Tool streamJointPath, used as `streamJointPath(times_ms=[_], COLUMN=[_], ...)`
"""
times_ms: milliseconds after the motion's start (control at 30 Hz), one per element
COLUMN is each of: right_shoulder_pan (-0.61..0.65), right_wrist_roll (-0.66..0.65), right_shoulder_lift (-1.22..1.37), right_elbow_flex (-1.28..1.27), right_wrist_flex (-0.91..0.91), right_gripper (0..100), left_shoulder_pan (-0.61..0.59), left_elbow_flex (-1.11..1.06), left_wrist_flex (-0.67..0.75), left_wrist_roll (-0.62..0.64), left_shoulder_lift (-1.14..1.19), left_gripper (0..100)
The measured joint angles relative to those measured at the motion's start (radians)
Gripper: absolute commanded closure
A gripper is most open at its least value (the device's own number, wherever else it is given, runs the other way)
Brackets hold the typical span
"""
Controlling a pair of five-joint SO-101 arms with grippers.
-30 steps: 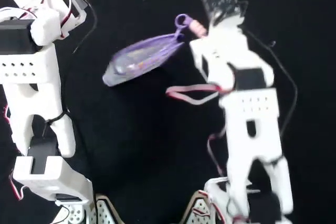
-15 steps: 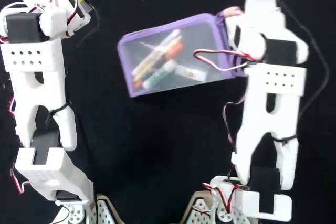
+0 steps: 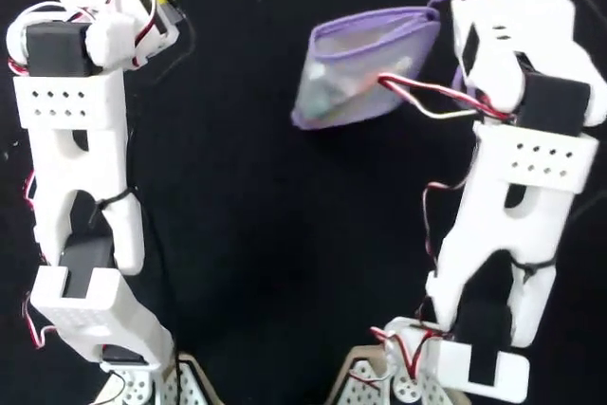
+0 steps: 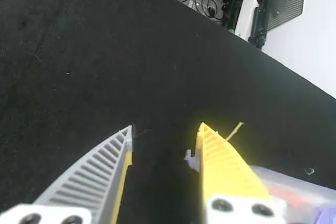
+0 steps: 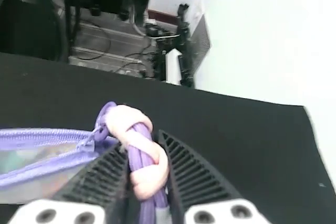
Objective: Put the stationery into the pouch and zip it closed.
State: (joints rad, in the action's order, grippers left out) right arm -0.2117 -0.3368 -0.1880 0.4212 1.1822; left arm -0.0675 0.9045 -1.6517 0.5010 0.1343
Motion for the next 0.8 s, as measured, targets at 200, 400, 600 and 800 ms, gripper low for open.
streamJointPath(times_ms=[200,400,600,800], right_shoulder_pan=[-0.063,-0.063,-0.068,-0.103], right_wrist_roll=[-0.034,-0.049,-0.049,-0.049], right_shoulder_lift=[0.000,0.000,0.091,0.203], right_elbow_flex=[0.023,0.023,0.054,0.206], right_wrist_flex=[-0.026,-0.077,-0.130,-0.097], right_gripper=[98.7,98.7,98.7,98.7], left_shoulder_pan=[0.000,0.000,0.000,0.000], left_elbow_flex=[0.000,0.000,0.000,0.000], left_wrist_flex=[0.000,0.000,0.000,0.000], left_wrist_roll=[0.000,0.000,0.000,0.000], left_shoulder_lift=[0.000,0.000,0.000,0.000], left_gripper=[80,80,80,80])
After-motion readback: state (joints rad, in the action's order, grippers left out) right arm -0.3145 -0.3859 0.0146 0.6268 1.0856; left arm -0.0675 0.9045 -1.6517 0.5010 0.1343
